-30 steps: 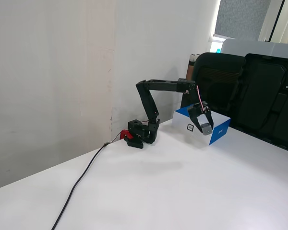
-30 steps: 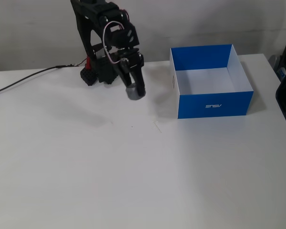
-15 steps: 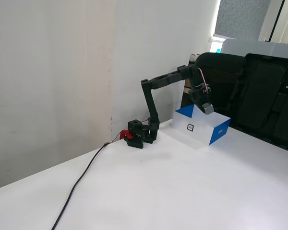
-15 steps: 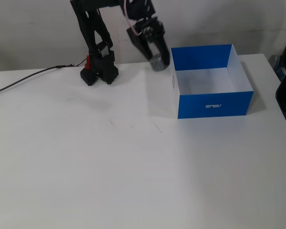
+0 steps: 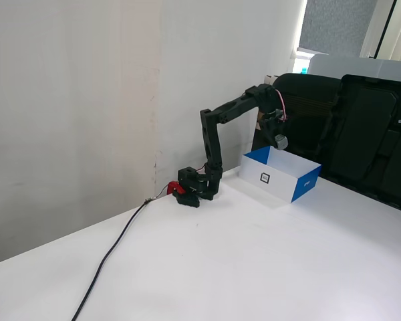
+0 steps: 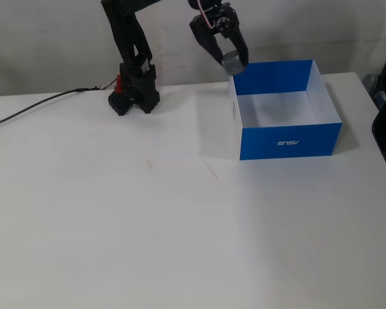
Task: Grasp the gray block and put it in the box.
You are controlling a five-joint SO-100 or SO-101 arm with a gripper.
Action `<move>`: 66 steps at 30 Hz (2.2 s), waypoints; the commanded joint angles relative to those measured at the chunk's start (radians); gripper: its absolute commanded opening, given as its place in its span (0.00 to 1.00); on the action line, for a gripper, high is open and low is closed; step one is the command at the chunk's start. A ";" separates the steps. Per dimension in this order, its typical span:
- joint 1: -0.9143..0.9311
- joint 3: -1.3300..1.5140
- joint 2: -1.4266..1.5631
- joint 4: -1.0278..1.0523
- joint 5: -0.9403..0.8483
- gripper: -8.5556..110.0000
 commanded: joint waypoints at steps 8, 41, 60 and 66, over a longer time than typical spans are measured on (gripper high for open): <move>0.141 -0.456 -0.310 0.106 0.006 0.07; 0.041 -0.612 -0.471 0.155 0.020 0.36; -0.170 -0.179 -0.123 0.114 0.012 0.15; -0.325 0.067 0.035 0.038 0.008 0.09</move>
